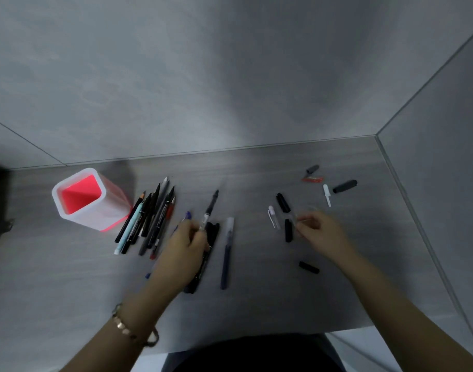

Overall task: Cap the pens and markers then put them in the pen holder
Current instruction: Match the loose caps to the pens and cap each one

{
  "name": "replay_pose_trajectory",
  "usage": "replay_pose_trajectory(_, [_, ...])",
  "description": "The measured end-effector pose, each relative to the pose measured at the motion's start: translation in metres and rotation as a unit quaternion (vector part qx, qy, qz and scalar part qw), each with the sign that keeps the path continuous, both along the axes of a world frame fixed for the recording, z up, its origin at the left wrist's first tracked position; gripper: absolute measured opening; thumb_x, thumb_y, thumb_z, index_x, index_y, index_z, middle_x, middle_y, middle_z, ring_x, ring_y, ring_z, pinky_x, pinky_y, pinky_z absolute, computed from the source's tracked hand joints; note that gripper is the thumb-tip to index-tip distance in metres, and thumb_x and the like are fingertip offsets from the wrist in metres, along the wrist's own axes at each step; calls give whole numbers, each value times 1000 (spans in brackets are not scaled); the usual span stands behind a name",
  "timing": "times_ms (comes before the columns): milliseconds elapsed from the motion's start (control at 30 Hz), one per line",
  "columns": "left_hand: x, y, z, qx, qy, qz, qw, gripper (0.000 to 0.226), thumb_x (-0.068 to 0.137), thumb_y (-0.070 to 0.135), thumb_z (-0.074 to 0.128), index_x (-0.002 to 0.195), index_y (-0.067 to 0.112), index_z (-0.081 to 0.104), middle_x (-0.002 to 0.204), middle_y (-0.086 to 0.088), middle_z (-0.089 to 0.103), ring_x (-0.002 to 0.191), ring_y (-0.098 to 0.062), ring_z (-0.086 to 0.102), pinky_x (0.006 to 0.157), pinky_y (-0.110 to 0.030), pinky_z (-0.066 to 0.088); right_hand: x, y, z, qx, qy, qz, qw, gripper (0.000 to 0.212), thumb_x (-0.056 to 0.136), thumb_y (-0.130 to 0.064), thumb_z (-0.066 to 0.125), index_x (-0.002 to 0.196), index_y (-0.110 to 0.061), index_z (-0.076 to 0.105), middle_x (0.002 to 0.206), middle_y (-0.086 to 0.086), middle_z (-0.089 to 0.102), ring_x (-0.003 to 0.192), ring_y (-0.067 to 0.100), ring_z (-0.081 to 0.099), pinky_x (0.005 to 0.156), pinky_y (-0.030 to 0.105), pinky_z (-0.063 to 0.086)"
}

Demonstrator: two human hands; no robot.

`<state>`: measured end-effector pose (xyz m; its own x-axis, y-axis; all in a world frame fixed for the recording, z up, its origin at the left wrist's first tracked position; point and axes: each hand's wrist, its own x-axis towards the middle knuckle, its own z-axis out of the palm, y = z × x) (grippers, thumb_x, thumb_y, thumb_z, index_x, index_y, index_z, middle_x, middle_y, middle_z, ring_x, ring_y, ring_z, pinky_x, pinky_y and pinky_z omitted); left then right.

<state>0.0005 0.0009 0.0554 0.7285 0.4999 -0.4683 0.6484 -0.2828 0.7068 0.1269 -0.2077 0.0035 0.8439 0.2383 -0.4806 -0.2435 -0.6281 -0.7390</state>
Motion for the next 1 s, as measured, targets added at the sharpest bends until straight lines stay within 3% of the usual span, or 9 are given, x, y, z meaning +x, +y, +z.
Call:
replay_pose_trajectory(100, [-7,-17,3,-125,-4,16,992,16,95,21,40,89,17,55,65,-1,54,52,-10,45,50,-22,37,23,4,-4,-38,-25,27,999,23,87,-7,55,108,-1,60,102,10,60,95,20,56,82,26,42])
replay_pose_trajectory(167, [-8,-24,5,-160,-19,6,987,15,94,24,42,96,20,56,64,1,54,46,-1,47,46,-15,37,40,4,-6,-73,-67,33,995,23,85,-3,55,107,1,61,101,12,62,98,25,58,84,26,42])
replay_pose_trajectory(267, [-7,-30,7,-161,-43,-4,986,13,93,20,44,95,20,57,64,0,55,41,5,48,47,-12,38,65,-3,-11,-113,-153,26,981,23,82,2,54,103,4,63,105,21,66,100,35,61,90,36,47])
replay_pose_trajectory(400, [-1,-29,6,-143,-33,-6,989,13,92,22,45,89,25,57,66,0,58,45,-1,48,53,-20,38,95,-13,-13,-174,-200,59,963,28,84,1,52,110,2,62,112,23,64,103,35,60,84,30,41])
replay_pose_trajectory(500, [3,-29,6,-126,-32,-10,992,13,92,21,45,87,25,57,65,1,59,46,-2,49,53,-19,39,111,-13,-20,-174,-238,102,950,32,87,2,47,115,-2,60,120,25,57,109,36,55,91,29,39])
replay_pose_trajectory(600, [6,-29,6,-124,-33,-3,992,13,92,20,46,86,24,57,64,1,58,43,0,50,53,-17,40,125,-5,-31,-158,-232,147,949,31,89,-2,43,116,-4,60,129,22,47,118,36,46,96,26,35])
replay_pose_trajectory(800, [8,-29,7,-131,-20,11,991,14,92,21,45,87,24,57,67,0,59,52,-5,51,56,-19,40,136,4,-40,-209,-216,160,940,25,88,-5,48,109,-3,61,122,21,51,114,34,46,86,25,34])
replay_pose_trajectory(933, [7,-30,8,-138,-20,16,990,13,92,20,45,88,22,58,66,0,58,54,-8,50,56,-20,40,125,-1,-32,-168,-242,116,948,22,88,-7,53,108,0,60,113,21,59,108,34,53,89,33,43])
replay_pose_trajectory(1000, [7,-30,9,-146,-22,15,989,13,92,21,46,89,21,59,66,0,59,54,-8,51,57,-21,40,104,1,-9,-61,-187,49,979,24,91,-9,49,112,-3,58,106,15,62,97,27,58,81,22,48])
